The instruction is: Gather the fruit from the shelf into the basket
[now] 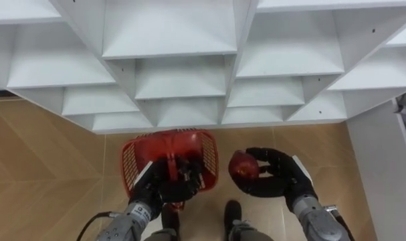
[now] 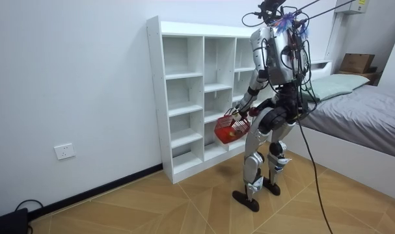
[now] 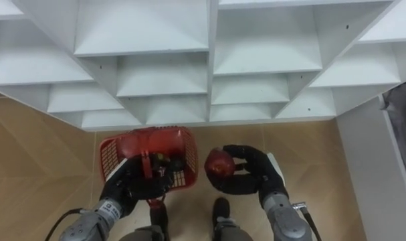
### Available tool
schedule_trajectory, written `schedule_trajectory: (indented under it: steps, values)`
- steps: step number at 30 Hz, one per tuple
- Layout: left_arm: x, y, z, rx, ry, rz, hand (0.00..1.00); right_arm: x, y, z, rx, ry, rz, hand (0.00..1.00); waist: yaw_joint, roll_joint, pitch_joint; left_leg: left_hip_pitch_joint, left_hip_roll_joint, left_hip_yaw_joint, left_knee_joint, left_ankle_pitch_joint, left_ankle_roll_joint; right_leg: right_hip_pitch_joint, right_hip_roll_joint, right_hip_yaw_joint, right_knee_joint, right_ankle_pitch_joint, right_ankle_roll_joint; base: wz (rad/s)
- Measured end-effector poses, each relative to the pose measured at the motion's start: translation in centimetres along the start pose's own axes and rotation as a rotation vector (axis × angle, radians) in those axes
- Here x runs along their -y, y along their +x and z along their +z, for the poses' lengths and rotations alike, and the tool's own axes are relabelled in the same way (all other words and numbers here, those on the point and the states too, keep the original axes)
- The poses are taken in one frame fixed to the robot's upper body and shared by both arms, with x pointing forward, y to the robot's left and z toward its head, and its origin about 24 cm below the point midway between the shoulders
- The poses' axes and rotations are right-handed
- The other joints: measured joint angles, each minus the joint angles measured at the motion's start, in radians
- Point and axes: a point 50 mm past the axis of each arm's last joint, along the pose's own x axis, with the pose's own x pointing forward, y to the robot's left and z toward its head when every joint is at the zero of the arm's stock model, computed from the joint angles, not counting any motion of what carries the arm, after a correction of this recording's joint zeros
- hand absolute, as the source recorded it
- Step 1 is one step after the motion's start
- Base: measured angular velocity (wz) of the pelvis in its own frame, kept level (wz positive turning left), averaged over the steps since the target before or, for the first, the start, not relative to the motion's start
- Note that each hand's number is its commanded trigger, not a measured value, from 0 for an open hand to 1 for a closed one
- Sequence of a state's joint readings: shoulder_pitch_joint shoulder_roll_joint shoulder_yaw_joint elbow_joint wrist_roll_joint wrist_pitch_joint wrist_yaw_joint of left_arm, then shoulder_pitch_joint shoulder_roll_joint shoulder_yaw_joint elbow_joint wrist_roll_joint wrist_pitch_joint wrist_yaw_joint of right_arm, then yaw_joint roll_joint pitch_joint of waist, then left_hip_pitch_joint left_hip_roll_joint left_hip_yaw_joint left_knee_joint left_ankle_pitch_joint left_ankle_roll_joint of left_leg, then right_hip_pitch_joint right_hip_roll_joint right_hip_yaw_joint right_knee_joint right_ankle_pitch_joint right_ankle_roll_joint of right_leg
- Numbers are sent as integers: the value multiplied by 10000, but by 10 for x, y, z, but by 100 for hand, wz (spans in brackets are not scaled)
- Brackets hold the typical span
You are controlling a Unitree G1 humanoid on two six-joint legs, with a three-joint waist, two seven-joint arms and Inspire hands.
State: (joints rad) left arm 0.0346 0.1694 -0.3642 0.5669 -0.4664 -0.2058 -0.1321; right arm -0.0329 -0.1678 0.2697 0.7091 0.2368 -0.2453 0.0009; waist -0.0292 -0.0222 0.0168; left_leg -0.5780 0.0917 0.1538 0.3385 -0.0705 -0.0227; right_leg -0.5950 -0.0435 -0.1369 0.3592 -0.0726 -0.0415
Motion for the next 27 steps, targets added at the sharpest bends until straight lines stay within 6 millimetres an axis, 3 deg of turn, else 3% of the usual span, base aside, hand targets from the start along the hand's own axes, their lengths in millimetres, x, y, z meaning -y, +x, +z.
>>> schedule_trajectory:
  steps: [10, 15, 27]
  values:
    - [1, 0, 0, -4, 4, -81, 100, -1, -1, -8, -361, -73, -13, 100, -14, -12, 12, 105, 10, -41, -17, -3, -3, 201, 15, -50, -164, 19, 1, 0]
    - [0, 1, 0, -16, 232, -67, 100, -3, -1, -7, -349, -901, 157, 100, 79, -12, 24, 93, 9, -42, -19, -4, -1, 199, 9, -62, -167, 21, 5, 0]
    - [12, 7, 3, 96, 85, -478, 100, -13, 6, 3, 22, -1510, 321, 100, 131, 3, 40, -43, 13, -142, 27, -13, -4, 146, 9, -91, -156, 23, 2, 2]
